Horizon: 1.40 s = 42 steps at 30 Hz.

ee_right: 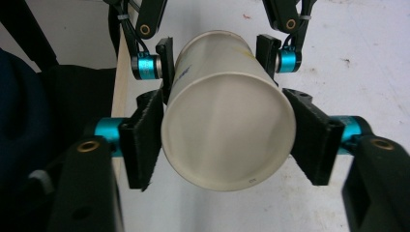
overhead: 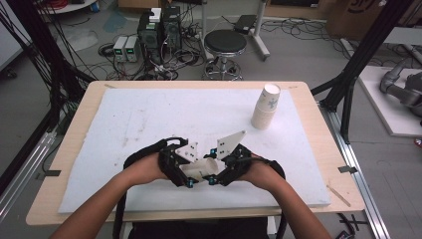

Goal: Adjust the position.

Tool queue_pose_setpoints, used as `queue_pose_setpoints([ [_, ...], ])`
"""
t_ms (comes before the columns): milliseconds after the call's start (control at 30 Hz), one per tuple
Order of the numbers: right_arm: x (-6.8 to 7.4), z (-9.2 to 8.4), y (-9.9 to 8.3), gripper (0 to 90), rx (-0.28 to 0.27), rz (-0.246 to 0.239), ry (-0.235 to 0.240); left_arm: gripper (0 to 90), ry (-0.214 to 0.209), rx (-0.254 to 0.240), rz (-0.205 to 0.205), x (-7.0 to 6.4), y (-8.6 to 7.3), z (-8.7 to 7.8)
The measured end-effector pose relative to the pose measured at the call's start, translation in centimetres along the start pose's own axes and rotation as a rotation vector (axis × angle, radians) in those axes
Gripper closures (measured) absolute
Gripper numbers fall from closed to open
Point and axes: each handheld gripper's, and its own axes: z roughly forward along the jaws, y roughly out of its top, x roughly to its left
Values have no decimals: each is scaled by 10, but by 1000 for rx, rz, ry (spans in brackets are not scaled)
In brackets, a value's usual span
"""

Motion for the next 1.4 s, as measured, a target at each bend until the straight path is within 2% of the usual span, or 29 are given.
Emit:
queue_pose_setpoints([
  [100, -2, -1, -1, 376, -6, 24, 13, 312, 8, -28, -5, -1, -2, -1],
  [167, -2, -3, -2, 376, -11, 42, 24, 244, 13, -98, -7, -1, -5, -3],
  [233, -3, -5, -4, 377, -25, 49, 29, 150, 9, -162, -32, -1, -8, -7],
  [267, -4, -6, -5, 377, -33, 53, 31, 151, 10, -183, -26, 0, -10, -9],
  [500, -6, -12, -14, 376, -68, 85, 25, 156, 4, -303, -99, 2, -22, -19],
  [600, -6, -15, -19, 377, -84, 95, 16, 157, 0, -338, -112, 2, -27, -22],
  [800, -5, -20, -31, 377, -141, 132, 1, 158, 19, -416, -151, 1, -36, -25],
  [867, -4, -23, -35, 377, -164, 143, -3, 158, 22, -453, -179, 0, -40, -24],
  [1000, -2, -26, -42, 377, -201, 158, -13, 158, 38, -524, -208, -1, -46, -25],
  [1167, -1, -26, -51, 377, -251, 177, -20, 159, 51, -566, -237, -1, -50, -20],
  [1400, 1, -23, -60, 377, -289, 190, -22, 158, 50, -603, -227, -2, -46, -17],
])
